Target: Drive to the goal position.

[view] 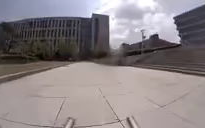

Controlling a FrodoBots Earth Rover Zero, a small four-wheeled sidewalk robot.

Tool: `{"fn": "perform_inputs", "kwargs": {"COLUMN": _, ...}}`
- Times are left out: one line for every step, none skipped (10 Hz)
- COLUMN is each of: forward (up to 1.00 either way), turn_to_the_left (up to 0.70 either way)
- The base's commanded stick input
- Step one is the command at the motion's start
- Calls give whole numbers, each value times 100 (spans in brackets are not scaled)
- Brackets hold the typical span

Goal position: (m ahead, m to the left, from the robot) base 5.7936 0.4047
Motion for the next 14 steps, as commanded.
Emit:
{"fn": "perform_inputs", "kwargs": {"forward": 100, "turn_to_the_left": 0}}
{"fn": "perform_inputs", "kwargs": {"forward": 100, "turn_to_the_left": 0}}
{"fn": "perform_inputs", "kwargs": {"forward": 100, "turn_to_the_left": 0}}
{"fn": "perform_inputs", "kwargs": {"forward": 100, "turn_to_the_left": 0}}
{"fn": "perform_inputs", "kwargs": {"forward": 100, "turn_to_the_left": 0}}
{"fn": "perform_inputs", "kwargs": {"forward": 100, "turn_to_the_left": 0}}
{"fn": "perform_inputs", "kwargs": {"forward": 100, "turn_to_the_left": 0}}
{"fn": "perform_inputs", "kwargs": {"forward": 100, "turn_to_the_left": 0}}
{"fn": "perform_inputs", "kwargs": {"forward": 100, "turn_to_the_left": 0}}
{"fn": "perform_inputs", "kwargs": {"forward": 100, "turn_to_the_left": 21}}
{"fn": "perform_inputs", "kwargs": {"forward": 100, "turn_to_the_left": 0}}
{"fn": "perform_inputs", "kwargs": {"forward": 100, "turn_to_the_left": 0}}
{"fn": "perform_inputs", "kwargs": {"forward": 100, "turn_to_the_left": 0}}
{"fn": "perform_inputs", "kwargs": {"forward": 100, "turn_to_the_left": 0}}
